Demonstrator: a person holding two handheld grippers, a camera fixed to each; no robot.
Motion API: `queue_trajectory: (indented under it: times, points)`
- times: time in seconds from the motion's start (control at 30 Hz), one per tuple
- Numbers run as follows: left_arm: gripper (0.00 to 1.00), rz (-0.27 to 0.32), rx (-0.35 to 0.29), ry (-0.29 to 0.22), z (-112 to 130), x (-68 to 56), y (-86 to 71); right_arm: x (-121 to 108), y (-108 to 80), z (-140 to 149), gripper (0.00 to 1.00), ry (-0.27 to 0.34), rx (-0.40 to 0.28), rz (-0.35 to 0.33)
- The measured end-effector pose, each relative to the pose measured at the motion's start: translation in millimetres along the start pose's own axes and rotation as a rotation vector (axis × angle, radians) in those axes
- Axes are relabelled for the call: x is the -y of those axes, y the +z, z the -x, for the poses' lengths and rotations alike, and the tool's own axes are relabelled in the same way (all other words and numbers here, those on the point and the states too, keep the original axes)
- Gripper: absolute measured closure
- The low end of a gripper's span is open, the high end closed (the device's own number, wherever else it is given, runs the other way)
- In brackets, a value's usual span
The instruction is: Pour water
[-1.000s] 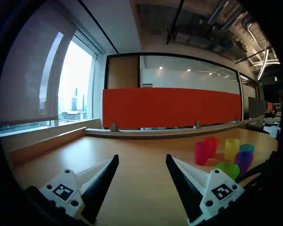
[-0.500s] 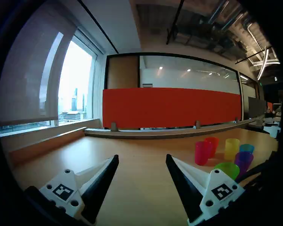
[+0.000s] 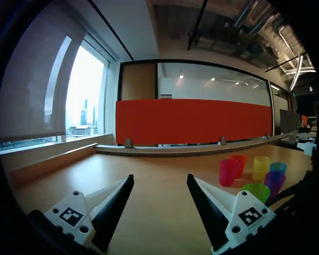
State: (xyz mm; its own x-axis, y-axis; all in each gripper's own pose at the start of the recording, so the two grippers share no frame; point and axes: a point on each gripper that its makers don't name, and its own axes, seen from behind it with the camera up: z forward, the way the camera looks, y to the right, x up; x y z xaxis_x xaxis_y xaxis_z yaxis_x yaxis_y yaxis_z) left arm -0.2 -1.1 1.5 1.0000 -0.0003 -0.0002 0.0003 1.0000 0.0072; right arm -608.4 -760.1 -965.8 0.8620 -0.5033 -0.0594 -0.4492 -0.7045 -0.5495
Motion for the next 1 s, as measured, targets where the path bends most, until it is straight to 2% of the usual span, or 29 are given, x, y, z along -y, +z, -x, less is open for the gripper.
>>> queue_trajectory:
  times: [0.7,1.0]
  points:
    - [0.08,0.000,0.000,0.000,-0.2,-0.4,-0.6,-22.0,-13.0,-0.8,0.00,0.000,-0.001,0.041]
    - [0.08,0.000,0.000,0.000,-0.2,0.4,-0.5,-33.1,-26.2,0.5,0.00,0.000,-0.001,0.063]
